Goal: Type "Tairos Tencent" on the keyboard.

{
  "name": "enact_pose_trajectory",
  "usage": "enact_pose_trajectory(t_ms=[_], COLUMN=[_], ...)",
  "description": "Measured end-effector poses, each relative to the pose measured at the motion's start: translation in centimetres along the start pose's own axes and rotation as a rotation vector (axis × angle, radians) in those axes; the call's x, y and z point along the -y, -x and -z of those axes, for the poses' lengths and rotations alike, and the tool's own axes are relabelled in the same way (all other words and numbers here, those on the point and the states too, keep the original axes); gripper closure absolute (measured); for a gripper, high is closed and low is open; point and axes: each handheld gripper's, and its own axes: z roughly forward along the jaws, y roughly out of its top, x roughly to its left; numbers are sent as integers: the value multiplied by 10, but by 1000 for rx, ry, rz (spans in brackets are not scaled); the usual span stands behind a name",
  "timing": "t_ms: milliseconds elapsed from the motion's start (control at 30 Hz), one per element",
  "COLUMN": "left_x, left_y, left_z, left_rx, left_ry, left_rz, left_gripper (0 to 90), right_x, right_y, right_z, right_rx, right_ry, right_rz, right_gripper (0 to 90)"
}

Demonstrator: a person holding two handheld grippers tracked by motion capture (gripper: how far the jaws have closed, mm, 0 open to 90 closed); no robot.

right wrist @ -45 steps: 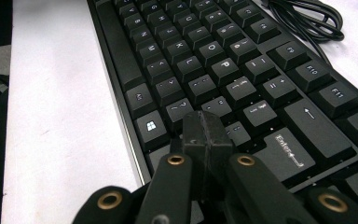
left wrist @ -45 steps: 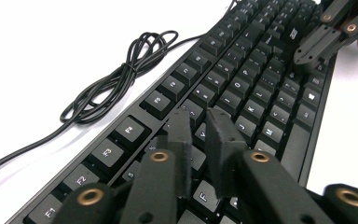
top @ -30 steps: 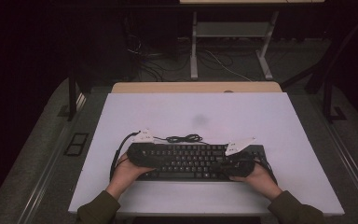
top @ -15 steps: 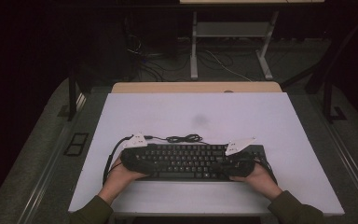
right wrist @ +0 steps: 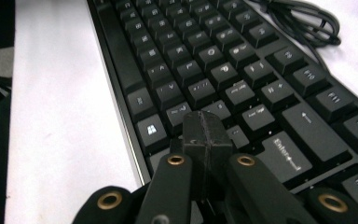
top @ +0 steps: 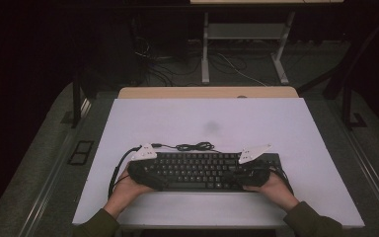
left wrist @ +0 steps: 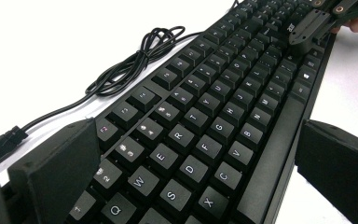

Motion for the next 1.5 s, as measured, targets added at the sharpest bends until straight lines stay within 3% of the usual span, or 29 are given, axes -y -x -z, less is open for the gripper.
enact_pose_trajectory(t_ms=[167,333,567,600,700,867,1200,1500], left_x=[0,-1,-1,-1,-1,-1,-1,-2], left_y=[1,1,2,2,1,1,2,2], left_z=[0,0,0,0,0,1,0,-1], left_rx=[0,5,3,4,4,0,0,-4], left_ry=[-4,0,-2,-2,0,3,7,4], left_rz=[-5,0,-8,-7,-2,1,1,-3], left_gripper=[0,0,0,0,0,0,0,0], right_x=[-2,-5,-9,-12,-16,-23,-33,-40], right_y=[0,1,3,4,4,6,10,12], right_z=[2,6,11,11,11,9,1,-7], right_rx=[-1,-2,8,11,25,50,71,65], right_ry=[15,45,96,110,122,146,175,196], right_rz=[-1,-20,-43,-52,-58,-65,-63,-65], right_gripper=[884,818,636,561,457,348,245,238])
